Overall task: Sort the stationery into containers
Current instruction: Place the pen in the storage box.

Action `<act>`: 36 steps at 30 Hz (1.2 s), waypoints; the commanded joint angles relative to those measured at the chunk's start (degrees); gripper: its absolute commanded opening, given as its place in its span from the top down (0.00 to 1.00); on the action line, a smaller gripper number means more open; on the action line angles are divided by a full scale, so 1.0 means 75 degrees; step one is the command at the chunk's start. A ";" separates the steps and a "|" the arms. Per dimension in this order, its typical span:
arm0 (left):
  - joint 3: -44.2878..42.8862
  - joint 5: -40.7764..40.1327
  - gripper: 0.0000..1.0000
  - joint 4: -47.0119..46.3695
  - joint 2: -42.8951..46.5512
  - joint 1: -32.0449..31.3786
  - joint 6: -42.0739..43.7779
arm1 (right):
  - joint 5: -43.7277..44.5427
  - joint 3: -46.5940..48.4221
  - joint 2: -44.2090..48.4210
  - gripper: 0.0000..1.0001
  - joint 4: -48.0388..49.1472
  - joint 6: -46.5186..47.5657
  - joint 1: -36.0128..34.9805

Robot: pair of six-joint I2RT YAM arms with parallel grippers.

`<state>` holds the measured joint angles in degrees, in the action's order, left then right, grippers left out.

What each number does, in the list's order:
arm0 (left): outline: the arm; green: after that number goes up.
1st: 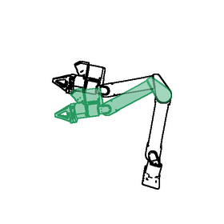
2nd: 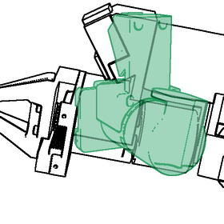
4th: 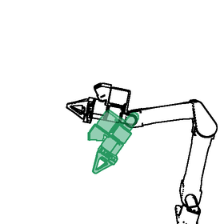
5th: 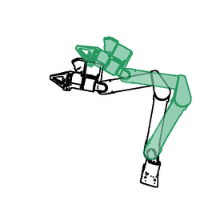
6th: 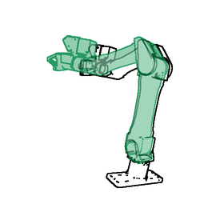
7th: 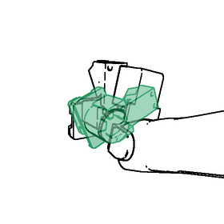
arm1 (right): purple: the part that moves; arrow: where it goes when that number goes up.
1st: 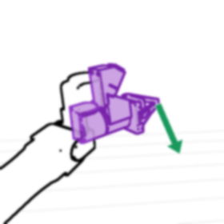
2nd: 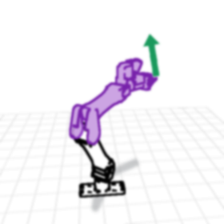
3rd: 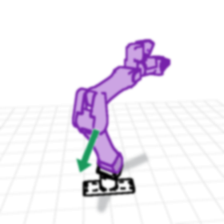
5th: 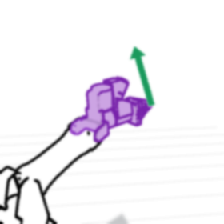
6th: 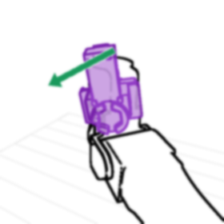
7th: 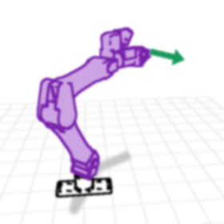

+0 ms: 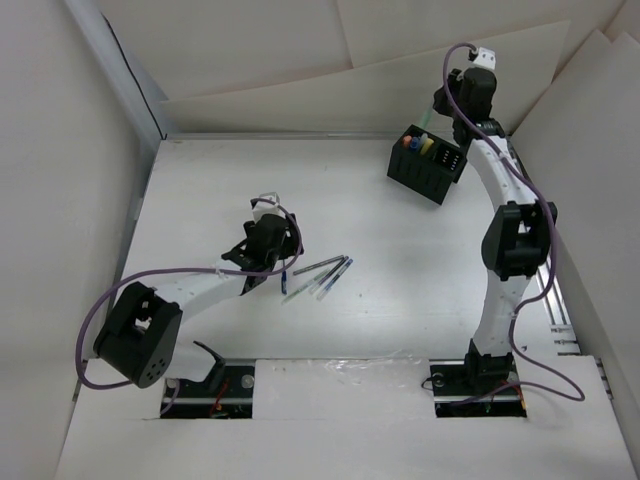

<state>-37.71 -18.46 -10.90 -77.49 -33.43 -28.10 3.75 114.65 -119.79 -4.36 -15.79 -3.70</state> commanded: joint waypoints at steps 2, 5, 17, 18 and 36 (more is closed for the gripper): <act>0.0083 -0.0058 0.33 -0.0269 0.0067 0.0004 0.0078 | 0.0144 0.0381 0.0046 0.87 0.0101 0.0183 0.0037; 0.0083 -0.0058 0.33 -0.0270 -0.0015 0.0004 0.0078 | 0.0215 0.0381 -0.0317 0.87 0.0101 0.0184 0.0037; 0.0013 -0.0152 0.33 -0.0059 -0.0085 0.0004 0.0078 | 0.0145 0.0440 -0.0927 0.87 0.0101 0.0184 -0.0255; 0.0013 -0.0152 0.33 -0.0059 -0.0085 0.0004 0.0078 | 0.0249 0.0277 -0.0927 0.87 0.0101 0.0253 -0.0256; 0.0212 -0.0082 0.43 0.1522 0.0241 0.0004 -0.0590 | 0.0392 -0.1913 0.1951 0.18 0.0451 -0.0459 -0.0549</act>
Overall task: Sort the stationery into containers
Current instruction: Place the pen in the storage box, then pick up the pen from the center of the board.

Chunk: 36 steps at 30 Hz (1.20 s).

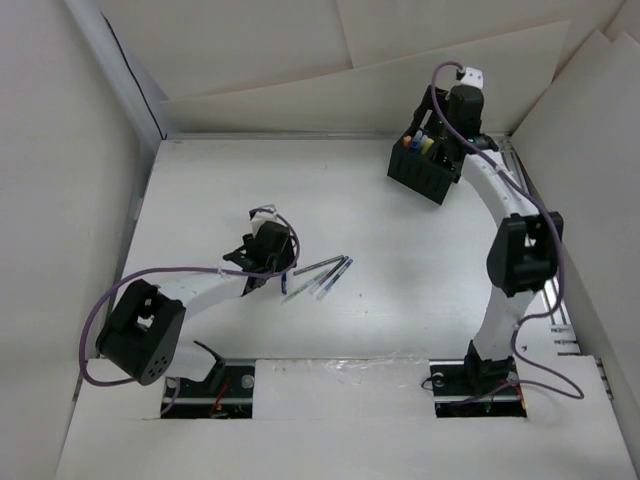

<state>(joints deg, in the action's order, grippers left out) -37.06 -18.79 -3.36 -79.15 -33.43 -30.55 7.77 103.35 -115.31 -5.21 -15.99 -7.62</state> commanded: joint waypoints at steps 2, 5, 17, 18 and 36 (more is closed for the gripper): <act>0.0207 -0.0038 0.43 0.0820 0.0464 0.0004 -0.0357 | -0.0436 -0.1062 0.1883 0.18 0.0799 -0.0644 -0.0098; 0.0207 -0.0248 0.49 0.1208 0.0464 -0.0311 -0.0614 | -0.0684 -0.2305 0.2716 0.18 0.1269 -0.0961 -0.0261; 0.0277 0.0149 0.65 0.1244 -0.0097 -0.0312 -0.0767 | -0.1165 -0.3760 0.3795 0.19 0.1340 -0.1044 -0.0788; 0.0184 0.0149 0.67 0.1244 -0.0180 -0.0312 -0.0686 | -0.1165 -0.3761 0.3877 0.19 0.1340 -0.1044 -0.0789; -0.0192 -0.0247 1.00 0.1537 -0.0732 -0.0699 -0.0697 | -0.1046 -0.4042 0.3702 0.20 0.1340 -0.0974 -0.1469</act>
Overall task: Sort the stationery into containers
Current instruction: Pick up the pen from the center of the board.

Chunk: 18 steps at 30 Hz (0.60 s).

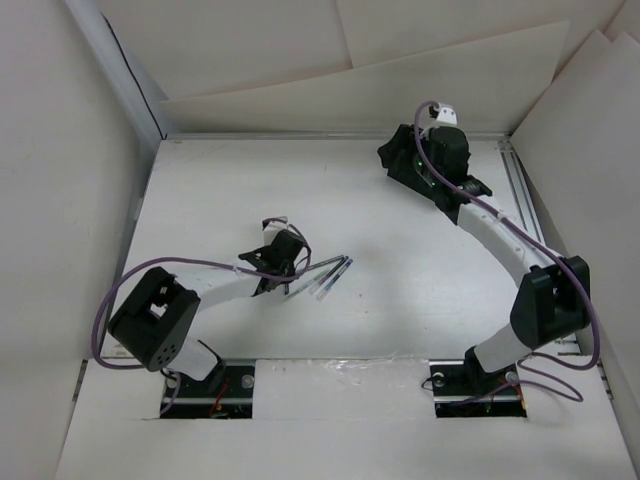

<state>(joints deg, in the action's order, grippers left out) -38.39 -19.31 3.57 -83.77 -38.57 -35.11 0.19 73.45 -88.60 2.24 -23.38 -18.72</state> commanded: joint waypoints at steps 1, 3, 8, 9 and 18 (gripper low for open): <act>-0.0014 -0.0179 1.00 0.0613 -0.0035 -0.0014 -0.0088 | -0.0373 -0.0055 0.0141 0.20 0.0346 0.0011 0.0012; -0.0095 -0.0285 1.00 0.0695 0.0363 -0.0014 -0.0088 | -0.0901 -0.0125 -0.0034 0.29 0.0346 0.0011 0.0012; -0.0482 -0.0507 1.00 0.0789 0.1522 -0.0014 0.0064 | -0.2377 -0.0289 -0.0246 0.68 0.0346 -0.0129 -0.0443; -0.0483 -0.0345 1.00 0.0638 0.1907 -0.0014 0.0250 | -0.2554 -0.0371 -0.0315 0.71 0.0346 -0.0129 -0.0515; 0.0032 0.2150 0.99 -0.1915 0.2966 -0.0014 0.0943 | -0.3774 -0.0711 -0.0093 0.13 0.0428 -0.0200 -0.1276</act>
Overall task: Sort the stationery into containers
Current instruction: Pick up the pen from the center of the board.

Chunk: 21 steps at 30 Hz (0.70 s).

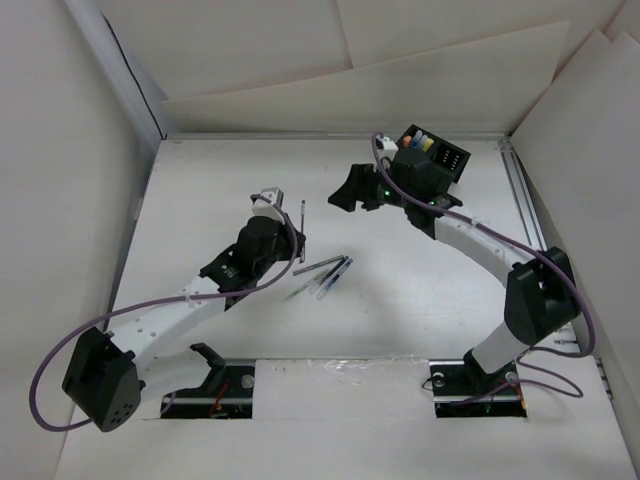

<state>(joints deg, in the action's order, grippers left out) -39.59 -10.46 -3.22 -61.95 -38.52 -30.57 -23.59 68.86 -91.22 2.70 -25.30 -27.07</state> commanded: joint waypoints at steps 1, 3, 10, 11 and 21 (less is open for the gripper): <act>0.0193 0.1112 0.99 -0.1151 0.0057 -0.0020 0.0430 | -0.0674 -0.0099 0.0256 0.12 0.0367 0.0057 -0.0257; 0.0391 0.1475 0.99 -0.1445 0.0139 -0.0020 0.0431 | -0.0674 -0.0099 0.0175 0.12 0.0367 0.0057 -0.0339; 0.0580 0.2026 0.98 -0.2206 0.0292 -0.0020 0.0501 | -0.0685 -0.0170 -0.0072 0.20 0.0624 -0.0107 -0.0481; 0.0580 0.2027 0.98 -0.2207 0.0292 -0.0020 0.0501 | -0.0790 -0.0170 -0.0141 0.22 0.0624 -0.0107 -0.0562; 0.0662 0.2355 0.97 -0.2465 0.0128 -0.0020 0.0572 | -0.1224 -0.0076 -0.0611 0.61 0.1221 -0.0528 -0.0633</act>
<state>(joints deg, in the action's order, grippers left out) -34.94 4.82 -16.95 -61.65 -38.52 -27.20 -30.30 67.66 -95.79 6.35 -27.90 -31.27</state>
